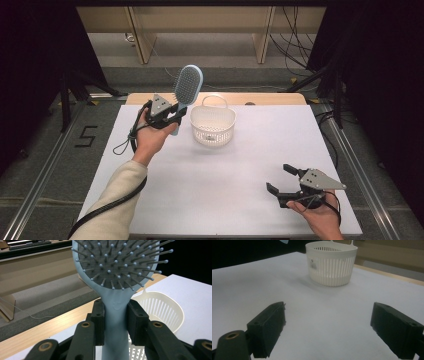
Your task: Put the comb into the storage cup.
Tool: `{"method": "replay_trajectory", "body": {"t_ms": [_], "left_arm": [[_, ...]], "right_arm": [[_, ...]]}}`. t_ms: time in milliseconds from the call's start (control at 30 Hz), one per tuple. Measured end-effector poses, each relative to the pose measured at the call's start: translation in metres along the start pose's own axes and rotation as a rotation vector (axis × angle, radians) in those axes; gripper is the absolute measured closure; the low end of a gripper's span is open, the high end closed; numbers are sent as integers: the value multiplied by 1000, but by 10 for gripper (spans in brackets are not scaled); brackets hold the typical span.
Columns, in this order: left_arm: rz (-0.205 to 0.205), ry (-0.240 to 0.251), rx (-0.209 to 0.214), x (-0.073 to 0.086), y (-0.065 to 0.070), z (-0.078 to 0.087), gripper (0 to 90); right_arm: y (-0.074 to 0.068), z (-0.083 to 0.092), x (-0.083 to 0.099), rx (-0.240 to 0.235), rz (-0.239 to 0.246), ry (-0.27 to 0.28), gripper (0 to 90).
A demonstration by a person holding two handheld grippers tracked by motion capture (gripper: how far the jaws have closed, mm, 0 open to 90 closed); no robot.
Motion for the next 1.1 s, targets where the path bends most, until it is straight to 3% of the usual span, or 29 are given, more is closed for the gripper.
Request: {"method": "replay_trajectory", "body": {"t_ms": [1100], "left_arm": [[4, 13, 11, -4, 4, -7, 697]], "right_arm": [[0, 0, 0, 0, 0, 1, 133]]}}
Point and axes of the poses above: each handheld gripper's, and its own axes: z roughly backward along the jaws, x roughly out of its underside, y roughly to its right, the point moved 9 cm from there along -z, roughly forward along the jaws, and after that the axes turned 11 degrees about y, right-handed, at the moved point
